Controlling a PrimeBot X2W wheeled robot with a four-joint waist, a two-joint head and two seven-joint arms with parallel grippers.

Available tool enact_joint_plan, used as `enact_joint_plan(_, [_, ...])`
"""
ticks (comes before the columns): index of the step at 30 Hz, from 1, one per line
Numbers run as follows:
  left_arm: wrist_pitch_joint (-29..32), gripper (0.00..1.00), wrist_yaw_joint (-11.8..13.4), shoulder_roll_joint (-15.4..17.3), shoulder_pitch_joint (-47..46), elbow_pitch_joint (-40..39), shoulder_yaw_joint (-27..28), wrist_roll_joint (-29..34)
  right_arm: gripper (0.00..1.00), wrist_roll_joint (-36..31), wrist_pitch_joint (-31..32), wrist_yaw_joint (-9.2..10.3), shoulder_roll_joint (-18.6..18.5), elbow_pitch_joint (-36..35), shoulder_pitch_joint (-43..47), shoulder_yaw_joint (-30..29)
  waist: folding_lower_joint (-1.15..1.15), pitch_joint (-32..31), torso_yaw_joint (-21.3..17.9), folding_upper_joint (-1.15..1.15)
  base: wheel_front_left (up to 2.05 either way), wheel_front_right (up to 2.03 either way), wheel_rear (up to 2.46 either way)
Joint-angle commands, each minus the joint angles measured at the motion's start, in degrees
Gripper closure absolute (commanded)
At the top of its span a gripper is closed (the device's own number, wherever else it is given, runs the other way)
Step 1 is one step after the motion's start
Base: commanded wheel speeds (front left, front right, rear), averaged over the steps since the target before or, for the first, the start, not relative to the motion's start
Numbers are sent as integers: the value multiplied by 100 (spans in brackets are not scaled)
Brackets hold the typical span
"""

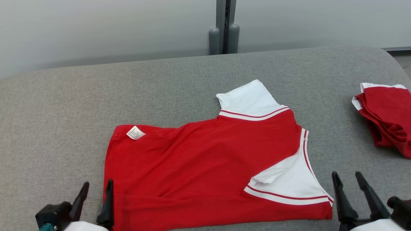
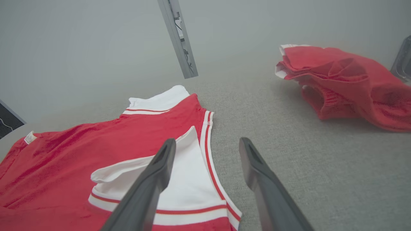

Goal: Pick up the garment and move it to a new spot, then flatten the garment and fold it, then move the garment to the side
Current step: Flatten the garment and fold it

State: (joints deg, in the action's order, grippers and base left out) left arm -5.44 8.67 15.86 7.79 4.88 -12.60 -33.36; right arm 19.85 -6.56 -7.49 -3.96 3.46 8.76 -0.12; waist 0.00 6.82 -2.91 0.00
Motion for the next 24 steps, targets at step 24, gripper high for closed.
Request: enact_joint_plan(24, [-299,0,399,228,-703,-507,-130,754,0,-340,233,-1,-190,-1002,-628,-224,0,59,75,0,0,0,0])
